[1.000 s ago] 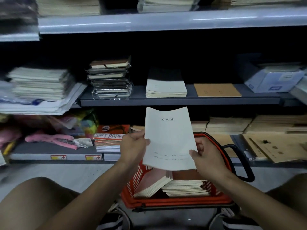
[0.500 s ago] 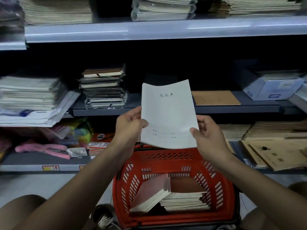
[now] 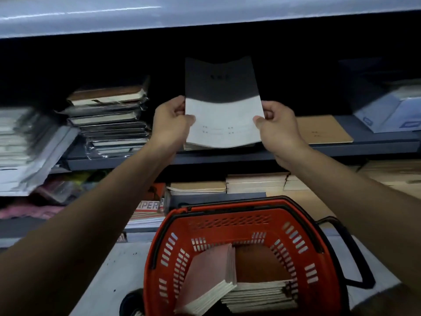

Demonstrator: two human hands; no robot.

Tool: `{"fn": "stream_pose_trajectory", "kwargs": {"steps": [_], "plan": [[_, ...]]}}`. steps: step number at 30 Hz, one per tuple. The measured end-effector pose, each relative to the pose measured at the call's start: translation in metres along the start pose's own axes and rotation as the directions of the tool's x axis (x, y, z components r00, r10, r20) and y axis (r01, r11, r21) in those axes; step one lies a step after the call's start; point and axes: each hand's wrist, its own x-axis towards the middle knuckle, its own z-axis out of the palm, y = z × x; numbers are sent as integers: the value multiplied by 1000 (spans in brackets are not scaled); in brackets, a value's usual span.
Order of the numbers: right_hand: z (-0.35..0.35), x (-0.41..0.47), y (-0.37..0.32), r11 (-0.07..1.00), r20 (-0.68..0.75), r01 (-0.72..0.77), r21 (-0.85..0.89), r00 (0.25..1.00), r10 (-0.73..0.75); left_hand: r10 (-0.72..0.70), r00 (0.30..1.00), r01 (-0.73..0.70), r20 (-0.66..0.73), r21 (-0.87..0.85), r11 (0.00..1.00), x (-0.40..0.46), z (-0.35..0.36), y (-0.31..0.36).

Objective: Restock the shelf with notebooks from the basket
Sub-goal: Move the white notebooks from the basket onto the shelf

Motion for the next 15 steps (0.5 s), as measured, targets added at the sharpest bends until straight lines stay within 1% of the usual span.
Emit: {"fn": "stream_pose_trajectory", "kwargs": {"steps": [3,5,8,10,13,15], "plan": [[10,25,4,999,4,-16,-45,1000,16,-38,997,42,-67,68,997,27,4,-9],[15,35,9,992,5,-43,-116,999,44,-70,993,86,-97,168,982,41,4,-18],[20,42,18,972,55,-76,-222,994,90,-55,991,102,-123,418,902,44,5,-29],[21,44,25,959,89,-83,-270,990,111,-25,991,92,-132,534,841,41,6,-37],[19,55,39,949,96,-86,-304,988,120,42,991,39,-127,573,819,41,5,-45],[14,52,36,934,80,-61,-353,992,95,71,993,-7,-95,549,836,38,3,-44]]}}
